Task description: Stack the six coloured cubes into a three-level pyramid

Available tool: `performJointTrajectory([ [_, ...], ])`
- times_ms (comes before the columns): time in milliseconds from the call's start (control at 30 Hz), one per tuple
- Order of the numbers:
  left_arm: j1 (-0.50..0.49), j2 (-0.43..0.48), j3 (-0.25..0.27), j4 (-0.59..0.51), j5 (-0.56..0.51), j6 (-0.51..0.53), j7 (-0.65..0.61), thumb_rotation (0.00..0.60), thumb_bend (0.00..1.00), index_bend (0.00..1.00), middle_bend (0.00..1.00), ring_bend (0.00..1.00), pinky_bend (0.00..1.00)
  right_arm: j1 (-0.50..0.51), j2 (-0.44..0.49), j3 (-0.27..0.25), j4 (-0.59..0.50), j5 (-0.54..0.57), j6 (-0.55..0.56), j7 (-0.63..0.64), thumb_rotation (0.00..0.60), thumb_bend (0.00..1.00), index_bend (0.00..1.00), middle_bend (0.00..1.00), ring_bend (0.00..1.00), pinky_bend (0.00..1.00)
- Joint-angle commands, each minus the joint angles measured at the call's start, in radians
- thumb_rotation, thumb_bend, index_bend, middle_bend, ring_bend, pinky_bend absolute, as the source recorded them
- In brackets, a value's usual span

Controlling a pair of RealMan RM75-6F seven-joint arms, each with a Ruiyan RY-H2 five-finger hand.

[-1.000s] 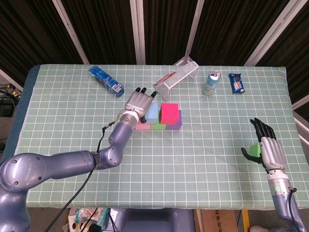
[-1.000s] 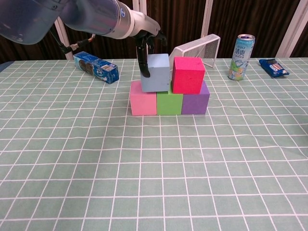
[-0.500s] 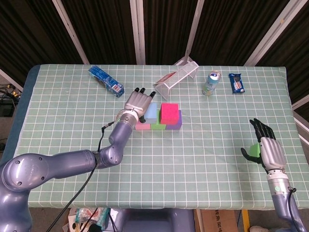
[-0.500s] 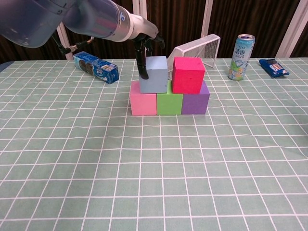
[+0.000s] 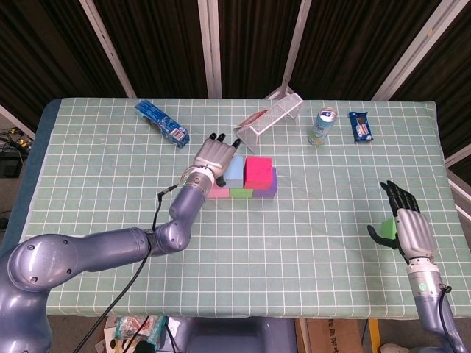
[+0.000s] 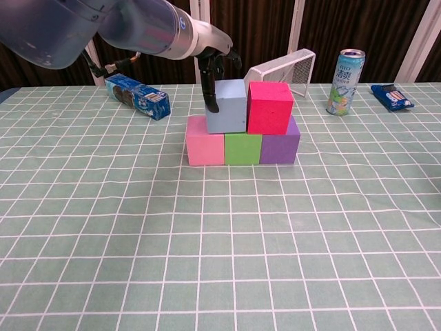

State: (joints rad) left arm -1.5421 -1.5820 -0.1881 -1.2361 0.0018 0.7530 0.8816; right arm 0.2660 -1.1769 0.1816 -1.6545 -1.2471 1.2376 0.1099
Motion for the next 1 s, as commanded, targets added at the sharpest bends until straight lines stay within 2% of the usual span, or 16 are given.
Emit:
performJointTrajectory([
  [33,-0.001,-0.003,0.000,0.003,-0.001,-0.002,0.001,0.600,0.28,0.01,0.35,0.06,0.10,0.000,0.000,0.000,0.000,0.000,0.000,0.000,0.600,0.35,0.00,0.00,0.00,0.00],
  [1000,-0.005,-0.017,-0.004,0.006,-0.004,0.004,0.003,0.600,0.28,0.01,0.34,0.06,0.10,0.000,0.000,-0.001,-0.002,0.001,-0.006,0.000,0.600,0.35,0.00,0.00,0.00,0.00],
])
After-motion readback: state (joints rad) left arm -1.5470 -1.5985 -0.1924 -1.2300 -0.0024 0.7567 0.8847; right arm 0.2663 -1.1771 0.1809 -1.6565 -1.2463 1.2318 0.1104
